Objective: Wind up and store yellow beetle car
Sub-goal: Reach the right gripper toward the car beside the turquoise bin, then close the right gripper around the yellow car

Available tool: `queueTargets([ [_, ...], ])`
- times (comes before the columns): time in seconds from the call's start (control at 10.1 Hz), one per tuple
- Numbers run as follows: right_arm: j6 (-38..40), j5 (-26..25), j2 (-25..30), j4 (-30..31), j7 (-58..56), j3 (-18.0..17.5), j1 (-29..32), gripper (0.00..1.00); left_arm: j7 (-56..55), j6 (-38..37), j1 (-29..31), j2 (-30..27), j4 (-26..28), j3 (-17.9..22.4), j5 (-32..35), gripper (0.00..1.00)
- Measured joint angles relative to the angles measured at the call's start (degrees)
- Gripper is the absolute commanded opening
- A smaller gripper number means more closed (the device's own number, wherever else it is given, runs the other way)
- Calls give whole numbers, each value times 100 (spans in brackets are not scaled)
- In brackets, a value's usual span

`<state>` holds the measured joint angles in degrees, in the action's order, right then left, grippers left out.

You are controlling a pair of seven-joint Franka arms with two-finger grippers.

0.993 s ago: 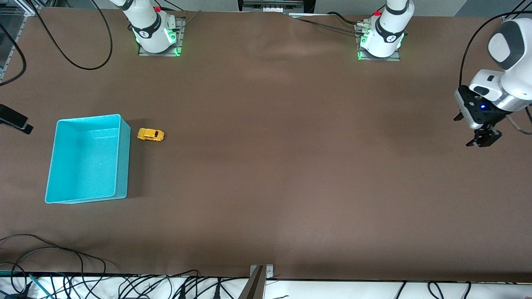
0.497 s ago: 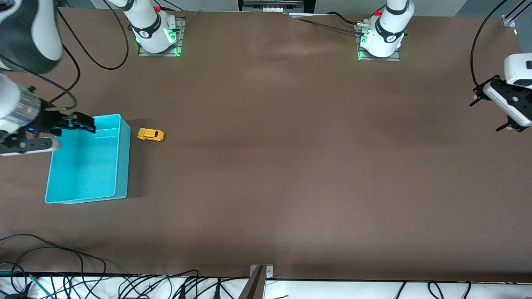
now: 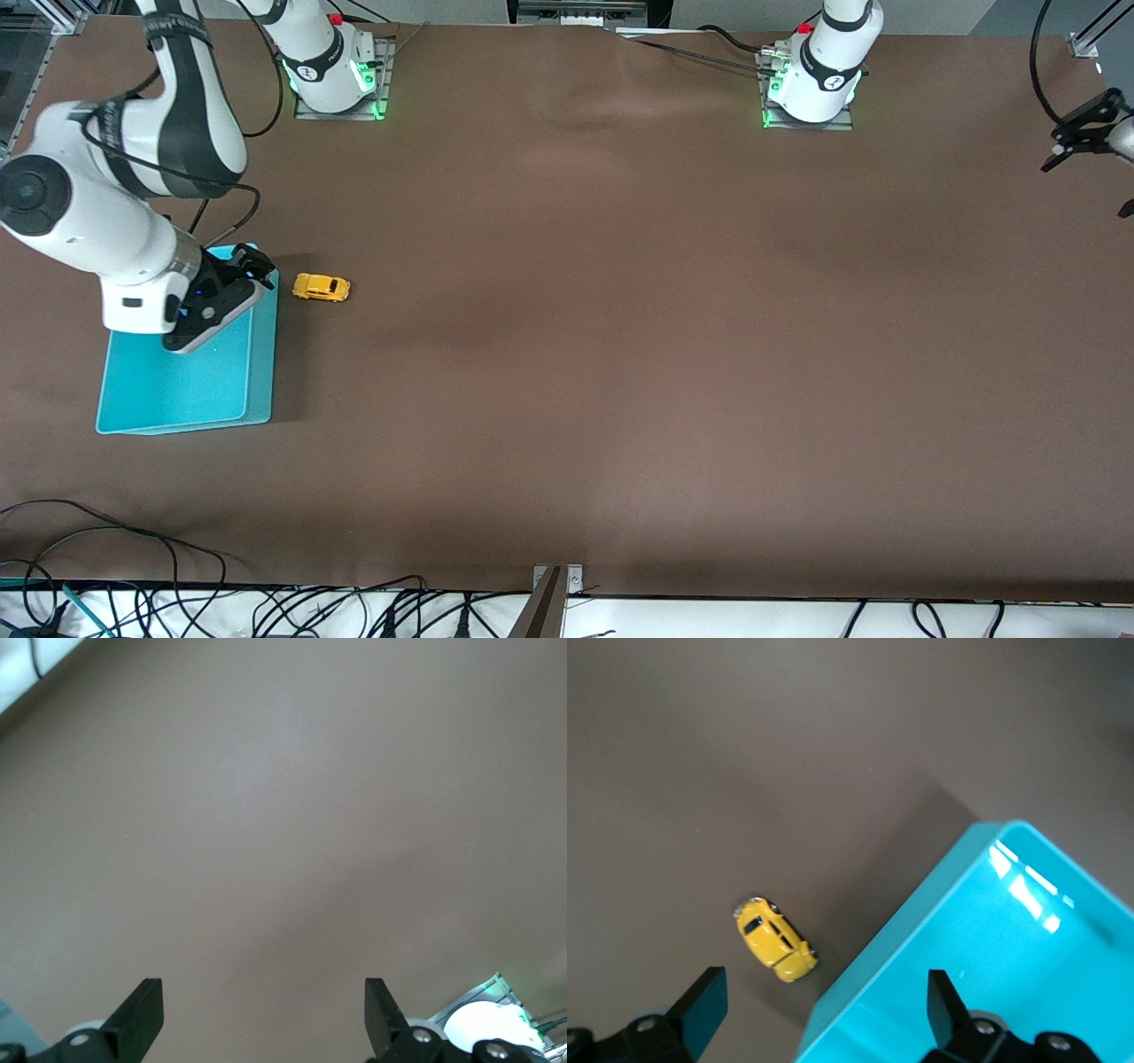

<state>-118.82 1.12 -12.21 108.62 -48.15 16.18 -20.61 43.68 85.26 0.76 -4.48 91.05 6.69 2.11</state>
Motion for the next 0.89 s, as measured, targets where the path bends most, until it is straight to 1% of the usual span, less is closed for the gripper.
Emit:
queueTargets([
  [0.1,-366,0,-3,404,-656,9,8,100,-483,-164,-21,-1,-121,-48,-12,100],
  [0.2,-693,0,-9,781,-1123,9,9,100,-1222,-257,-59,1,-141,-168,-19,100],
  [0.3,-1032,0,-29,1089,-1574,6,6,100,-1934,-347,-108,9,-141,-311,-19,100],
  [0.4,-1227,6,-76,1283,-1934,5,7,100,-2365,-412,-146,17,-141,-412,-28,100],
  [0.6,-1404,37,-243,1406,-2481,-1,5,100,-2867,-428,-153,19,-157,-491,-138,100],
  [0.7,-1627,129,-353,1484,-2902,-5,4,100,-3022,-434,-153,18,-188,-507,-186,100],
  [0.79,-1835,305,-468,1568,-3306,-5,6,100,-3093,-450,-154,19,-213,-533,-200,100],
  [0.89,-1975,602,-608,1617,-3681,-5,8,100,-3126,-455,-155,29,-225,-566,-201,100],
])
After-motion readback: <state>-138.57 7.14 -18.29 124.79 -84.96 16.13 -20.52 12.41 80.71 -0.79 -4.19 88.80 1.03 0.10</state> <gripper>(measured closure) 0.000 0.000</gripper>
